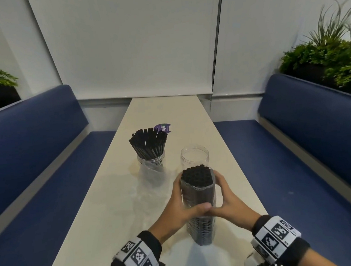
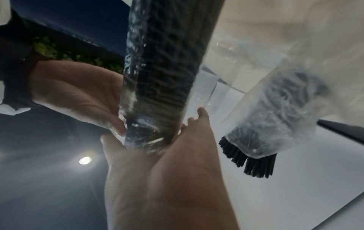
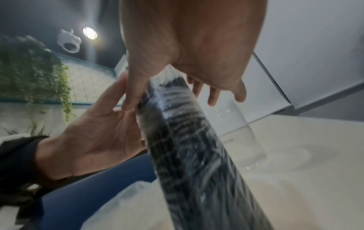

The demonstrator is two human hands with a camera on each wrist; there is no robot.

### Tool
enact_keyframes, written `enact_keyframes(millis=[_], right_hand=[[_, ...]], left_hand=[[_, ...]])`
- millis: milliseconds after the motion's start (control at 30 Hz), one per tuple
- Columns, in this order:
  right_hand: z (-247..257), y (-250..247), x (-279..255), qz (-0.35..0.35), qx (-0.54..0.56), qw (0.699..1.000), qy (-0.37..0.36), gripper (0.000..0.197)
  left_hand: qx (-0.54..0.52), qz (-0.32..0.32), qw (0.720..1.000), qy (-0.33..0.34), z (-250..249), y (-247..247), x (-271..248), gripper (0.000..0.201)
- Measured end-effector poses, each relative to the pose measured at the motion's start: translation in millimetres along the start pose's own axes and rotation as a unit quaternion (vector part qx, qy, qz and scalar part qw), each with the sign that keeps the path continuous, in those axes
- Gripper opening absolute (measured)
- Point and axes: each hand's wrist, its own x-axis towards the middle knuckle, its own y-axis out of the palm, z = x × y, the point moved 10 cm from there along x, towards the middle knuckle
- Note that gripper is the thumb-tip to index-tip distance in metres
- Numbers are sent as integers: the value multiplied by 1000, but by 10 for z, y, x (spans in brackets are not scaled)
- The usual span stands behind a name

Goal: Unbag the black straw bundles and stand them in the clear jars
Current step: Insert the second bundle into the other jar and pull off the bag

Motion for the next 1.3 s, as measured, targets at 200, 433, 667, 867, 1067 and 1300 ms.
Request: enact_keyframes(millis=[200, 433, 667, 867, 1067, 1300], right_hand=[[34, 54, 61, 4, 25, 1000, -2, 86], [-124, 148, -30, 14, 65, 997, 26, 83], [-425, 229, -43, 13, 8, 996, 85, 90], [-621, 372, -93, 7, -130, 985, 113, 90], [-719, 444, -132, 30, -148, 979, 137, 93], [-536, 311, -52, 75, -89, 989, 93, 109]], left_hand=[[-4, -27, 999, 25, -106, -15, 87, 79], [20, -7, 1000, -9, 46, 31, 21, 79], [11, -52, 999, -4, -16, -75, 143, 80], [-1, -36, 999, -13, 156, -65, 48, 80], [4, 4, 1000, -18, 290, 34, 0, 107], [30, 23, 998, -55, 483, 72, -32, 89]])
